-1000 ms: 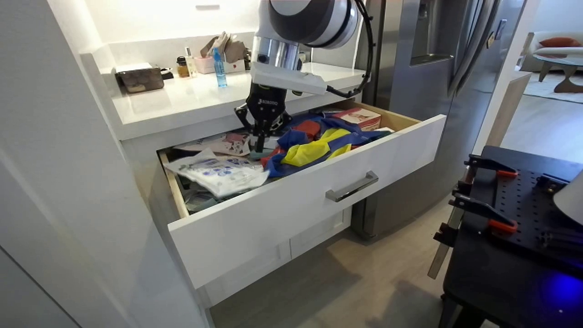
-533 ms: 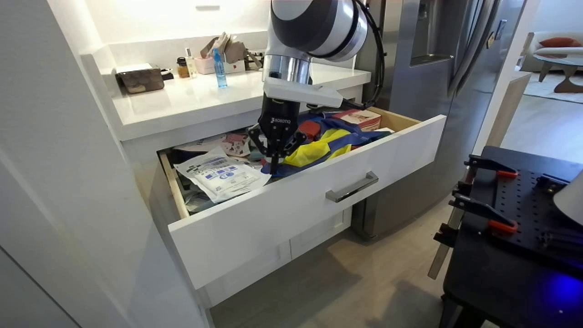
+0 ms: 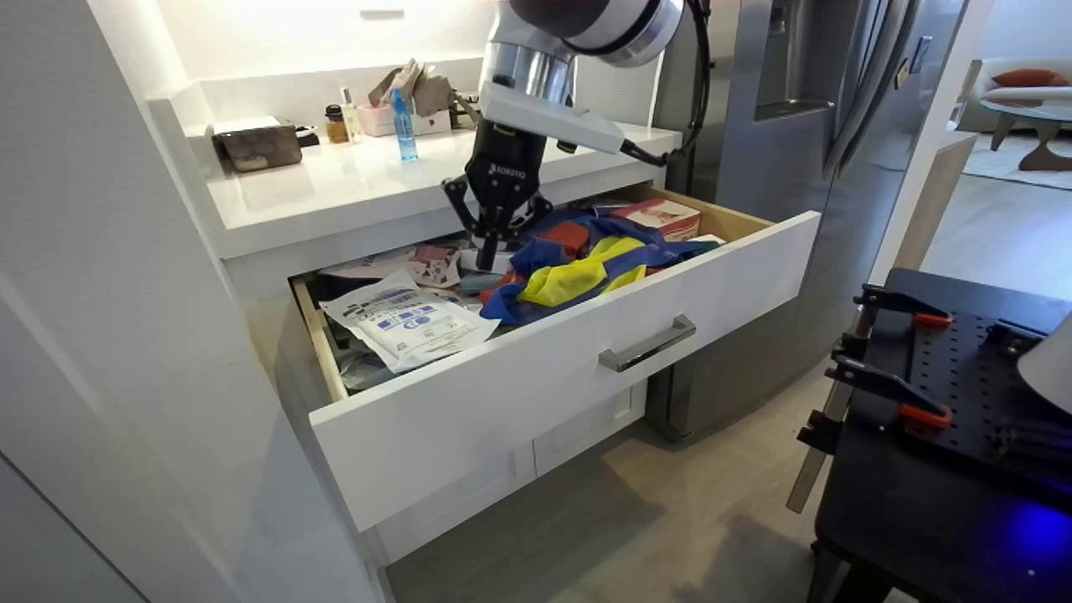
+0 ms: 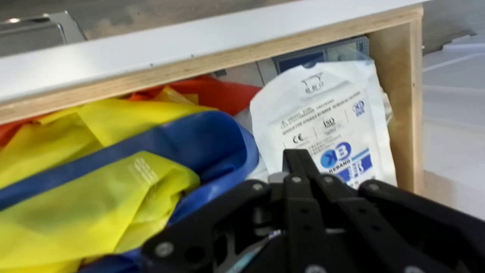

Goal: Move the packet from the counter to the drawer

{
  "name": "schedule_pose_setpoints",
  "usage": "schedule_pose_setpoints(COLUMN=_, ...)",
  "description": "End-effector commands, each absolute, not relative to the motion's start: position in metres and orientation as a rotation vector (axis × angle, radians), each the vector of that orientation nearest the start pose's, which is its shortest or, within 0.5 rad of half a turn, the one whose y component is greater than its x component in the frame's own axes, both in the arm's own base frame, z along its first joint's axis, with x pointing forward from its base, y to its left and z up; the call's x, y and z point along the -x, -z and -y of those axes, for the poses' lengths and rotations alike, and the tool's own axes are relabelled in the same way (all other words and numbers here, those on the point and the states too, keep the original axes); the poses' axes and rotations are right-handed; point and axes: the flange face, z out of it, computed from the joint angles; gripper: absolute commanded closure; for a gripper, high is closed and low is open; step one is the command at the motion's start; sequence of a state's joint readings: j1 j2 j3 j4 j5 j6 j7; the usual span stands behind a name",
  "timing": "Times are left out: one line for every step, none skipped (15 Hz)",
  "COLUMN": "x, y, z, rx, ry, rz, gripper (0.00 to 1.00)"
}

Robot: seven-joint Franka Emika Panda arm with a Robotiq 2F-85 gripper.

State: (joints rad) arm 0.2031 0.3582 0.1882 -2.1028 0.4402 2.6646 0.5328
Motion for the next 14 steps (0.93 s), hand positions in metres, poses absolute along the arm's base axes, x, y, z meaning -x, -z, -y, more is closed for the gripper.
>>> schedule_pose_setpoints(x=-0.561, y=-0.323, z=-0.206, rx=2.69, ry=0.168, rz=-0.693, gripper=0.74)
schedule_pose_setpoints(x=-0.561, y=-0.334, z=-0.205, rx=2.694, ry=0.179, rz=-0.678, gripper=0.72)
schedule_pose_setpoints(x=-0.561, y=-0.342, z=-0.204, rx=2.709, ry=0.172, rz=-0.664, gripper=0.67)
schedule_pose_setpoints(x=-0.56, y=-0.349, z=-0.203, rx=2.722, ry=0.165, rz=-0.652, gripper=0.58)
schedule_pose_setpoints(x=-0.559, y=-0.355, z=-0.201, rx=2.748, ry=0.147, rz=-0.644, gripper=0.51)
schedule_pose_setpoints(x=-0.559, y=-0.359, z=-0.199, rx=2.771, ry=0.13, rz=-0.637, gripper=0.44)
schedule_pose_setpoints(x=-0.559, y=-0.364, z=-0.196, rx=2.795, ry=0.114, rz=-0.634, gripper=0.35)
schedule_pose_setpoints(x=-0.558, y=-0.368, z=-0.194, rx=2.815, ry=0.089, rz=-0.634, gripper=0.29)
schedule_pose_setpoints(x=-0.558, y=-0.371, z=-0.191, rx=2.84, ry=0.071, rz=-0.634, gripper=0.2)
schedule_pose_setpoints(x=-0.558, y=-0.373, z=-0.188, rx=2.87, ry=0.048, rz=-0.635, gripper=0.14)
schedule_pose_setpoints(x=-0.557, y=-0.376, z=-0.183, rx=2.917, ry=0.048, rz=-0.641, gripper=0.07)
schedule_pose_setpoints(x=-0.556, y=-0.378, z=-0.18, rx=2.959, ry=0.051, rz=-0.641, gripper=0.01)
schedule_pose_setpoints(x=-0.555, y=-0.381, z=-0.177, rx=3.0, ry=0.038, rz=-0.648, gripper=0.0)
schedule_pose_setpoints(x=-0.554, y=-0.382, z=-0.174, rx=3.036, ry=0.023, rz=-0.65, gripper=0.0)
